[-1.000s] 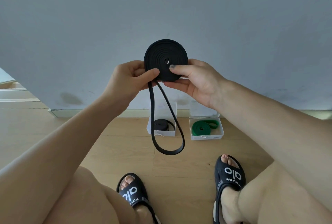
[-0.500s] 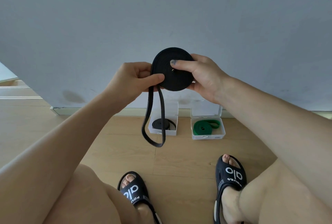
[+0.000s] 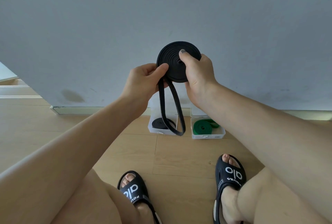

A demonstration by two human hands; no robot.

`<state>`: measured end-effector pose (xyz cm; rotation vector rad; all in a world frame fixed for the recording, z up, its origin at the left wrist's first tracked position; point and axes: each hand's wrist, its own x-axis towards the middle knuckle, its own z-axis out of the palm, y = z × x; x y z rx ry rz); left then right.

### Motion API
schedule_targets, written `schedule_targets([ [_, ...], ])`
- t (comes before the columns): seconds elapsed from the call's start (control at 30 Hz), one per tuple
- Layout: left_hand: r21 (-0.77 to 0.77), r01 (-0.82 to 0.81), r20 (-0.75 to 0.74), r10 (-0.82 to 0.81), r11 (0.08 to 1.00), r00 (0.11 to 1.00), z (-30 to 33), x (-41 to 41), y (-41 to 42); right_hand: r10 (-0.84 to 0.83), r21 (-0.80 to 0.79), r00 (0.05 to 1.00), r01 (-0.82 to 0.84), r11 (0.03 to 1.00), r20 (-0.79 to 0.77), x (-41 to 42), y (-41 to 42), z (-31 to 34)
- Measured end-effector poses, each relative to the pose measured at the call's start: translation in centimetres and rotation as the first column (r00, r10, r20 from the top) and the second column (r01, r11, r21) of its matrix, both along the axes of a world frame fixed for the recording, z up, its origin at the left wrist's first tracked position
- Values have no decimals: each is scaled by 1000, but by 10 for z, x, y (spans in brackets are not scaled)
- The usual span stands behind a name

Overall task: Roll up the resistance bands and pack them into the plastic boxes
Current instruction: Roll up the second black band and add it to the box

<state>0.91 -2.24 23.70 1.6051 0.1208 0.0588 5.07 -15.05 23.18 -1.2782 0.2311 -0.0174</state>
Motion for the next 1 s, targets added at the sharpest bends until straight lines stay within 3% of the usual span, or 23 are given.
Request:
schedule_targets([
  [0.1, 73, -9, 20, 8, 997, 1000, 4, 2, 9, 84, -24, 996, -85, 996, -32, 1, -6, 0],
  [0.23, 361, 18, 93, -55, 932, 994, 16, 3, 24, 358, -185, 931, -366, 912, -74, 1, -32, 16],
  [0.33, 495, 51, 93, -112, 867, 989, 15, 1, 23, 404, -204, 913, -407, 890, -60, -1, -36, 14],
  [0.43, 486, 31, 117, -100, 873, 988, 10, -1, 16, 320, -133, 947, -319, 938, -19, -2, -28, 8],
  [0.53, 430, -30, 162, -44, 903, 986, 10, -2, 10, 267, 41, 963, -266, 963, -24, -4, -22, 7],
  [0.7, 597, -130, 245, -26, 792, 969, 6, -2, 3, 223, 209, 972, -203, 956, -75, -9, -13, 7],
  [0.77, 592, -132, 248, -24, 795, 968, 6, -4, -2, 194, 262, 974, -158, 952, -117, -12, -9, 8],
  [0.9, 526, -96, 221, -27, 845, 975, 8, -5, -7, 180, 293, 973, -132, 947, -145, -14, -3, 10],
  [1.0, 517, -59, 219, -66, 854, 973, 13, 0, 4, 270, 205, 952, -238, 950, -145, -13, -13, 16],
])
